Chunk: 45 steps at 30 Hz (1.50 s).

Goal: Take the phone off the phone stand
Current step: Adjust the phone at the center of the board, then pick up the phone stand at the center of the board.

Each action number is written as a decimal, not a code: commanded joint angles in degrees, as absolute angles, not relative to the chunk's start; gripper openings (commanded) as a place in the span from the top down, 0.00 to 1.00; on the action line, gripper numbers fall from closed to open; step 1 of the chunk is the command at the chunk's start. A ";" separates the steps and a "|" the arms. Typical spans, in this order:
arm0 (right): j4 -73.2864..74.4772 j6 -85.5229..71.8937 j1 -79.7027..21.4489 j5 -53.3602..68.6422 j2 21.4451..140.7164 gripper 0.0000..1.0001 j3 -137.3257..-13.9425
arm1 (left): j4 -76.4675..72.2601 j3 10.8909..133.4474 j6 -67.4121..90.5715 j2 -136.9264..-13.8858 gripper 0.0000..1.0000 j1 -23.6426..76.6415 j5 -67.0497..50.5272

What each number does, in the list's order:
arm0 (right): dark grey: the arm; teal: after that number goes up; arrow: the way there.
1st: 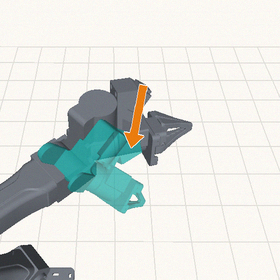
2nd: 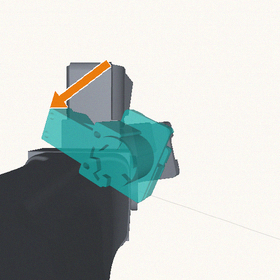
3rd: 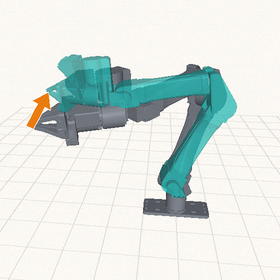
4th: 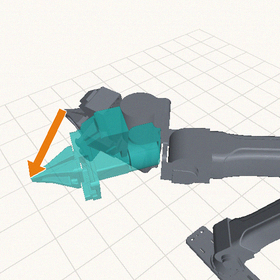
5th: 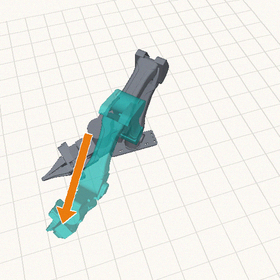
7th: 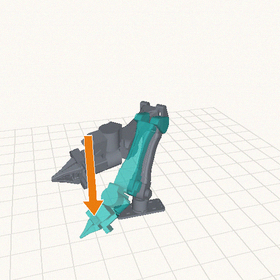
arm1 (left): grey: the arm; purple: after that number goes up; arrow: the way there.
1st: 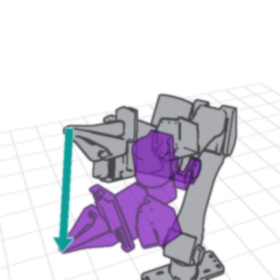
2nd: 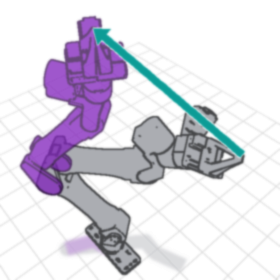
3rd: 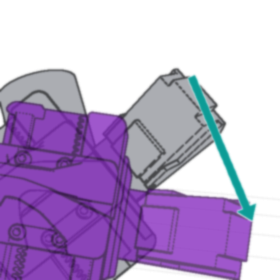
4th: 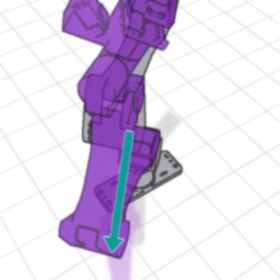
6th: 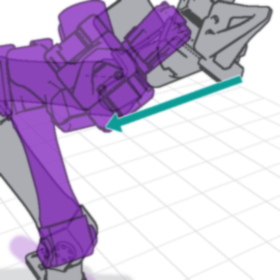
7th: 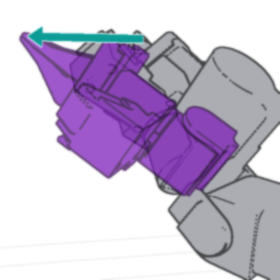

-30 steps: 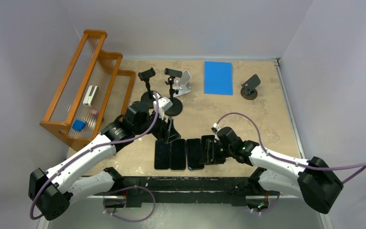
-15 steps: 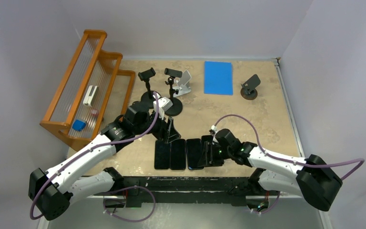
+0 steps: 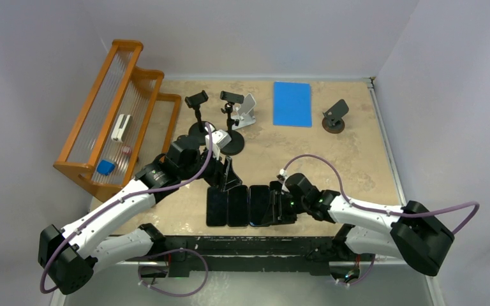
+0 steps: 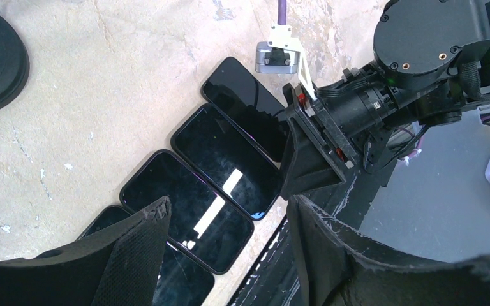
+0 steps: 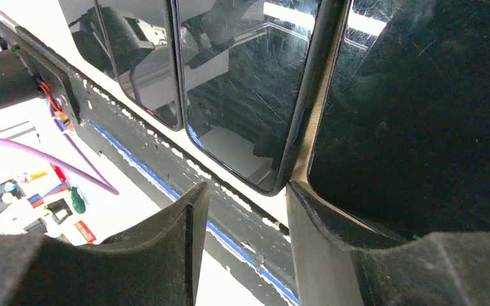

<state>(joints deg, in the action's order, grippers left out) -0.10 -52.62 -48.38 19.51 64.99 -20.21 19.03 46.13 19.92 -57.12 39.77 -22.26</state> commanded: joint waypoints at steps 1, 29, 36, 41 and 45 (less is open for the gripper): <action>-0.38 -52.43 -48.69 18.22 64.34 0.50 -22.07 | 18.24 46.19 19.80 -56.86 0.35 39.48 -22.25; -23.92 -29.64 -48.61 -29.37 61.02 0.33 -50.79 | 11.50 41.67 17.68 -42.62 0.35 39.55 -14.87; -27.20 -27.45 -44.99 -31.54 71.96 0.22 -57.46 | 9.61 40.27 17.40 -39.33 0.34 39.50 -13.18; -26.65 -35.49 -33.31 -20.99 75.13 0.23 -58.93 | 9.54 40.13 17.40 -37.77 0.34 39.52 -12.38; -28.82 -34.98 -25.68 -18.99 74.49 0.22 -56.53 | 9.49 39.90 17.49 -36.68 0.34 39.49 -11.80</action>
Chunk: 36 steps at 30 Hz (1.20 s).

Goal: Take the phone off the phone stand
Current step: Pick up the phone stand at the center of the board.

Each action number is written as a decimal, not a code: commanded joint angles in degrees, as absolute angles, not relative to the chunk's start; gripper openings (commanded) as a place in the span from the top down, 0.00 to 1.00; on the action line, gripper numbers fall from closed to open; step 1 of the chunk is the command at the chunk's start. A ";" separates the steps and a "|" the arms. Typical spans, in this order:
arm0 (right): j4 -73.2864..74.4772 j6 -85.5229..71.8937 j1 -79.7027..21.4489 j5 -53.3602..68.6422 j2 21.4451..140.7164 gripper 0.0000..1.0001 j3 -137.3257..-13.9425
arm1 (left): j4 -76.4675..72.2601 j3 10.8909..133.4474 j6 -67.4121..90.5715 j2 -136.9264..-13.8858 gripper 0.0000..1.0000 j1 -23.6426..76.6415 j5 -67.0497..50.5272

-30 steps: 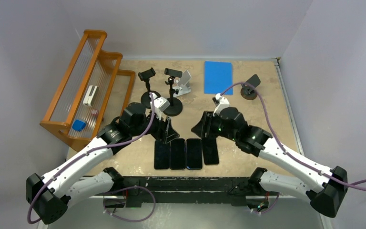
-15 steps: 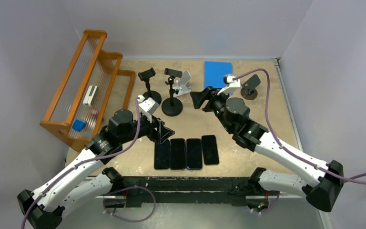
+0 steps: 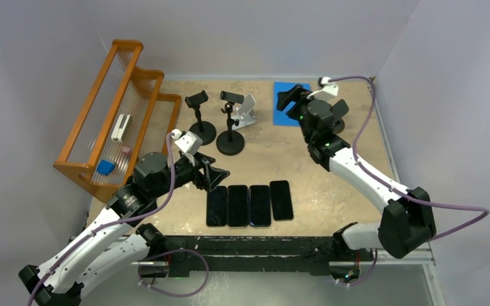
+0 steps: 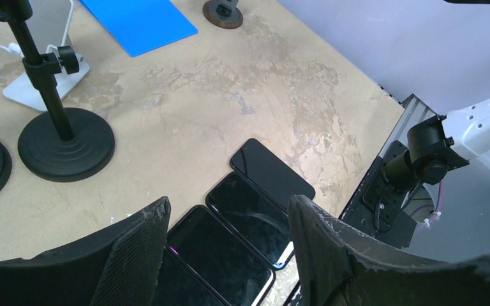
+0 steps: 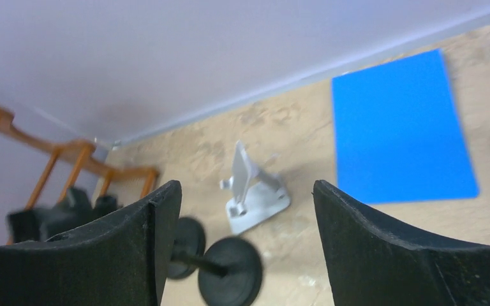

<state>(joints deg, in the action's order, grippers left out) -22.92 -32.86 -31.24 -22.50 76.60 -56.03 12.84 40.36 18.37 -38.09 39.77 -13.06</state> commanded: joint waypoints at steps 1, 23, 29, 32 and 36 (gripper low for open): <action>-29.76 -35.62 -23.62 -18.44 73.83 0.22 -55.45 | 9.49 39.90 17.49 -36.42 0.34 39.53 -11.80; -53.92 -47.36 14.18 -3.64 75.48 0.25 -39.77 | 11.25 41.57 19.92 -36.18 0.34 39.50 -13.56; -58.07 -45.82 17.69 -0.60 79.82 0.24 -39.55 | 11.86 42.14 19.91 -37.09 0.34 39.47 -13.92; -59.53 -44.87 18.75 -0.09 82.55 0.24 -39.89 | 11.70 41.89 19.62 -36.74 0.34 39.51 -13.98; -61.04 -43.08 19.01 4.37 87.40 0.27 -41.38 | 11.41 41.62 19.34 -36.55 0.34 39.48 -13.89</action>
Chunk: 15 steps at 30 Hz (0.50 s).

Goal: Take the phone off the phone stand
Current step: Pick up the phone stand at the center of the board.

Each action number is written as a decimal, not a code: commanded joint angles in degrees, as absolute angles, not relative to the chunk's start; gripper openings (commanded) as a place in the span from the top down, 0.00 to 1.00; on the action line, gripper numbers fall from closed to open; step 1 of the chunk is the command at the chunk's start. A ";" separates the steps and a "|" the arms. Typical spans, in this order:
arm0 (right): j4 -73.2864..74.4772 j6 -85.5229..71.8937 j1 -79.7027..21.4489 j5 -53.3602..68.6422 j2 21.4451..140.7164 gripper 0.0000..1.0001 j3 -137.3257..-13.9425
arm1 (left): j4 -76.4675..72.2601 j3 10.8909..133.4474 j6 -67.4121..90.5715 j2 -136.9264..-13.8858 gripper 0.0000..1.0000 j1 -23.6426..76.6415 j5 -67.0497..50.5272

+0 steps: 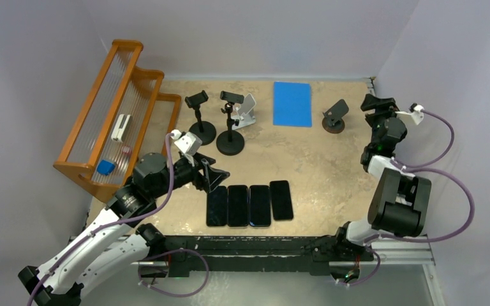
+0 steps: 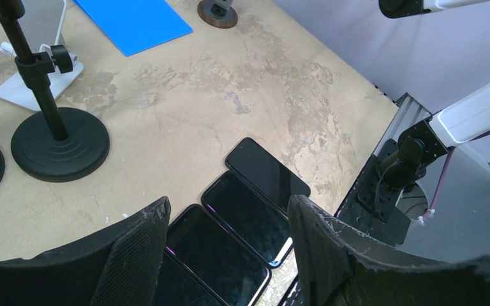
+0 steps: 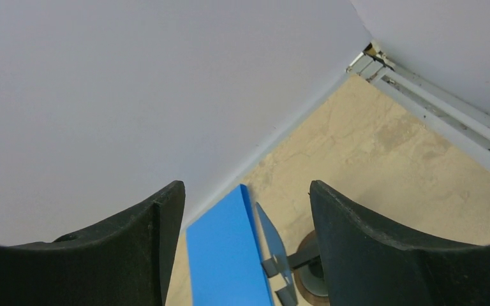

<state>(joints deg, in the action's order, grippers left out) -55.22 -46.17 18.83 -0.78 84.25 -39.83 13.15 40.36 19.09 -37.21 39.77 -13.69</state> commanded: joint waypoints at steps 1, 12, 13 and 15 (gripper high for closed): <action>-61.03 -42.49 19.00 5.70 89.61 0.28 -42.19 | 11.38 41.58 19.22 -36.64 0.34 39.54 -13.84; -61.47 -38.76 19.00 10.57 102.15 0.30 -50.13 | 11.43 41.59 18.33 -38.22 0.34 39.45 -13.45; -61.48 -38.88 19.01 11.35 103.20 0.30 -50.83 | 11.35 41.64 18.29 -38.38 0.34 39.44 -13.41; -61.99 -39.54 19.04 12.78 104.97 0.31 -51.99 | 11.42 41.57 18.20 -38.74 0.34 39.25 -13.36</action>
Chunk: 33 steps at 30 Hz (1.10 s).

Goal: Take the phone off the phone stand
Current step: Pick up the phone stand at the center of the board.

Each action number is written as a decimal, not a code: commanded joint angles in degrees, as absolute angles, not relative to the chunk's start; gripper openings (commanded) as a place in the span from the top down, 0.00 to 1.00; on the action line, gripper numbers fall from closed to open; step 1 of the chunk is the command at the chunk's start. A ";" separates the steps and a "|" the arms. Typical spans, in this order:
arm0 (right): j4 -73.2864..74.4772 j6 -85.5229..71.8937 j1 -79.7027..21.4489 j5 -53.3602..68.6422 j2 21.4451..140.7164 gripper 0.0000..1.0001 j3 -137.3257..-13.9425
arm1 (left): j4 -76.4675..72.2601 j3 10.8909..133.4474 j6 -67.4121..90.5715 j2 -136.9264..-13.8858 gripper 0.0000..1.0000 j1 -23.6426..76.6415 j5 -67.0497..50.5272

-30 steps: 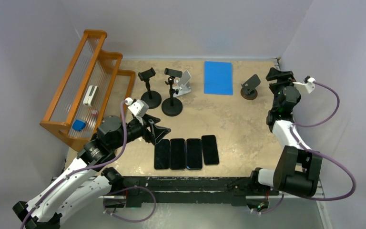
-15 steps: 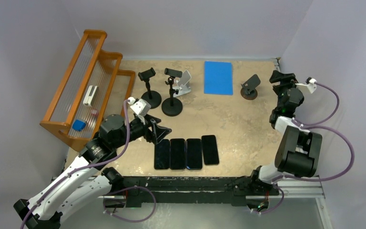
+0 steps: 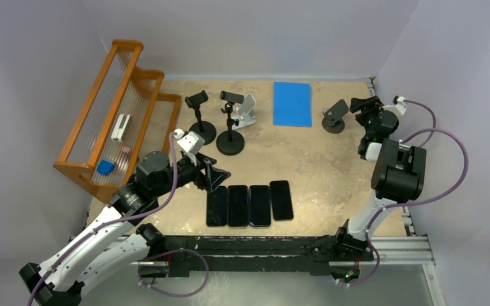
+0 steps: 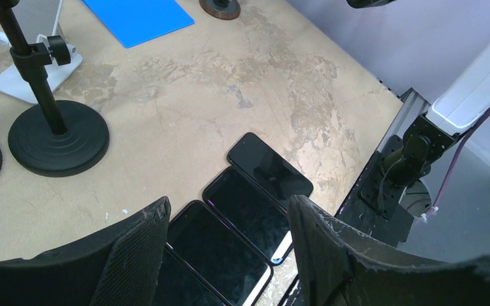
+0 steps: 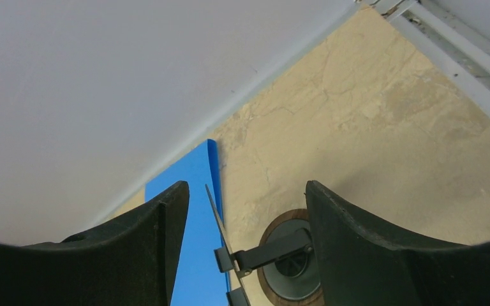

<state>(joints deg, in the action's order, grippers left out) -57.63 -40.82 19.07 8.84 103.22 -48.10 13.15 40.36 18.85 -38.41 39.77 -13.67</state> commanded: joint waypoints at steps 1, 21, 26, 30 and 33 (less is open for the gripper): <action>-62.34 -39.68 18.99 13.73 105.92 0.32 -52.48 | 11.43 41.57 18.13 -38.90 0.34 39.21 -13.36; -61.80 -39.16 17.60 20.58 110.34 0.39 -55.05 | 11.34 41.58 18.11 -39.48 0.34 38.69 -13.86; -60.45 -38.27 16.86 21.23 110.85 0.45 -55.80 | 11.43 41.57 18.11 -39.23 0.34 38.74 -13.89; -58.67 -37.39 16.23 21.40 111.26 0.54 -56.48 | 11.51 41.57 18.11 -38.96 0.34 38.67 -13.80; -58.11 -37.02 15.85 21.19 111.12 0.64 -56.37 | 11.46 41.57 18.09 -38.64 0.34 38.72 -13.62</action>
<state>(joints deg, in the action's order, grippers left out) -58.04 -38.98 16.53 20.18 111.42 -54.33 13.15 40.36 18.85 -39.66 39.00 -13.67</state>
